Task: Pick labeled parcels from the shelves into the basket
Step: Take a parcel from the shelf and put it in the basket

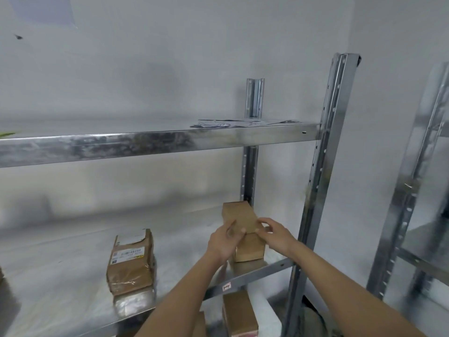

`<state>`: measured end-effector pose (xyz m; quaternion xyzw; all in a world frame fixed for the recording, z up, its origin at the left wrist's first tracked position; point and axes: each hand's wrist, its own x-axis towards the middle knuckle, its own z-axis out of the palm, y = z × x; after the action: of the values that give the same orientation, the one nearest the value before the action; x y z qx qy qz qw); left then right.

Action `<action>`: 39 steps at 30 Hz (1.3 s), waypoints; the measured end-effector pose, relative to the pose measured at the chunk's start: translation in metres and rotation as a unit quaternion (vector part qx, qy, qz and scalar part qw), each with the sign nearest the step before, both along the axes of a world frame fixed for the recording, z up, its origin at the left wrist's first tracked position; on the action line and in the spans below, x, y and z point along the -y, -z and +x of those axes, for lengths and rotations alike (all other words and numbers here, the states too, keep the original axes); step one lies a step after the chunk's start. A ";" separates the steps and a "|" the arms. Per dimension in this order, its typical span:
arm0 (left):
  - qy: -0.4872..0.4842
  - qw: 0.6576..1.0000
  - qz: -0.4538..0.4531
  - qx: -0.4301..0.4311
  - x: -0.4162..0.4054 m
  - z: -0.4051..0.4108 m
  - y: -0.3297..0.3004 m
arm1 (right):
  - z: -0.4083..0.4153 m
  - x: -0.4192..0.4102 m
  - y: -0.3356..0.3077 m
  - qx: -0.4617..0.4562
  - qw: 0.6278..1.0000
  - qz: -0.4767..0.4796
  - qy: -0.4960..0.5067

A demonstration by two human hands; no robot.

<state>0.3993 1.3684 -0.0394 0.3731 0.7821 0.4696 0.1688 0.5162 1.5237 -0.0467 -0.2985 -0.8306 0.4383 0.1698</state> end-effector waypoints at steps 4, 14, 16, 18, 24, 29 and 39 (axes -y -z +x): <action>-0.005 1.000 0.006 0.012 -0.007 0.003 0.007 | -0.001 -0.002 0.005 -0.035 0.997 -0.072 0.007; -0.043 0.996 0.061 0.049 0.014 0.014 0.008 | 0.006 0.032 0.003 -0.083 0.993 -0.077 0.036; -0.037 0.995 0.077 0.057 0.027 0.017 0.004 | 0.009 0.042 -0.002 -0.082 0.992 -0.086 0.035; -0.033 0.994 0.090 0.060 0.041 0.021 -0.003 | 0.014 0.056 -0.011 -0.076 0.992 -0.092 0.034; -0.007 0.992 0.099 0.077 0.099 0.034 -0.027 | 0.033 0.122 -0.042 -0.086 0.989 -0.118 0.040; 0.020 0.992 0.099 0.078 0.168 0.047 -0.039 | 0.049 0.190 -0.051 -0.097 0.990 -0.075 0.065; 0.019 0.984 0.143 0.101 0.301 0.084 -0.042 | 0.098 0.324 -0.060 -0.066 0.997 -0.033 0.035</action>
<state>0.4830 1.0672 0.0029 0.3593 0.6784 0.6088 0.2003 0.6140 1.2002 0.0138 -0.3032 -0.7915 0.4782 0.2298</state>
